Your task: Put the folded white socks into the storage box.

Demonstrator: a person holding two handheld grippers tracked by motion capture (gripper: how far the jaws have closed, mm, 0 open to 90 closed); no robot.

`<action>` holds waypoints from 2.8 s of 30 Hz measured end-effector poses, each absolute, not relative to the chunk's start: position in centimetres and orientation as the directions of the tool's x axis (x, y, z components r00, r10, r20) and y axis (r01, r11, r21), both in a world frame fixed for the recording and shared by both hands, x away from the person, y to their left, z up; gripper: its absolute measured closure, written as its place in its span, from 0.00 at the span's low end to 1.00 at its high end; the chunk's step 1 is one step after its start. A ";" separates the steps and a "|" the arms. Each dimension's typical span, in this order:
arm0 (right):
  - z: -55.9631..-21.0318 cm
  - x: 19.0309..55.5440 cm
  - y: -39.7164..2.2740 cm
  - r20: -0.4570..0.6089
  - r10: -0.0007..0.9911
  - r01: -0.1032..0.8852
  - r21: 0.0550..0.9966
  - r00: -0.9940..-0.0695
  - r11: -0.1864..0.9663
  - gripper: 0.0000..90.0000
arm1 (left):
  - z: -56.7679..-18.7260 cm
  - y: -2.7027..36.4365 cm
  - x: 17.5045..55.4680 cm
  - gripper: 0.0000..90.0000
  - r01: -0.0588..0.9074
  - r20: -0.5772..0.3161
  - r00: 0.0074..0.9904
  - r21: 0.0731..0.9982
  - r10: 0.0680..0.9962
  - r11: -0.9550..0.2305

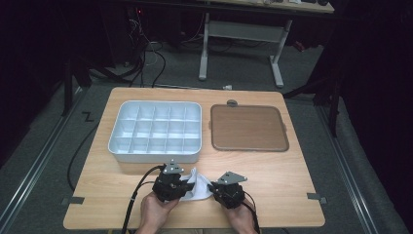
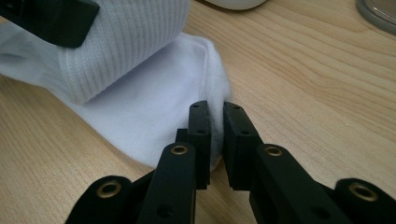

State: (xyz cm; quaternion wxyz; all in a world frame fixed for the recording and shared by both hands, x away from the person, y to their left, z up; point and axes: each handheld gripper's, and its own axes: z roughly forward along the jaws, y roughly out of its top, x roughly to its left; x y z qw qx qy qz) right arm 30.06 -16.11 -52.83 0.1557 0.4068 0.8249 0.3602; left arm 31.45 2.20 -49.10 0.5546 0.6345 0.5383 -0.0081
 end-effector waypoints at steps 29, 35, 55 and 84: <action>-52.9 30.0 -15.5 0.041 0.778 0.555 0.724 -0.627 0.410 0.91 | -51.8 0.1 31.4 0.88 0.722 -0.603 0.426 0.676 0.674 0.149; -52.9 30.1 -15.5 0.036 0.775 0.555 0.719 -0.631 0.418 0.91 | -51.8 0.2 31.5 0.85 0.721 -0.605 0.427 0.676 0.672 0.151; -50.7 30.1 -17.8 0.040 0.803 0.537 0.763 -0.595 0.360 0.76 | -49.6 3.1 30.7 0.50 0.670 -0.628 0.406 0.699 0.664 0.251; -50.1 29.2 -14.0 -0.002 0.691 0.463 0.741 -0.722 0.486 0.81 | -52.2 6.9 28.1 0.51 0.635 -0.533 0.324 0.735 0.781 0.238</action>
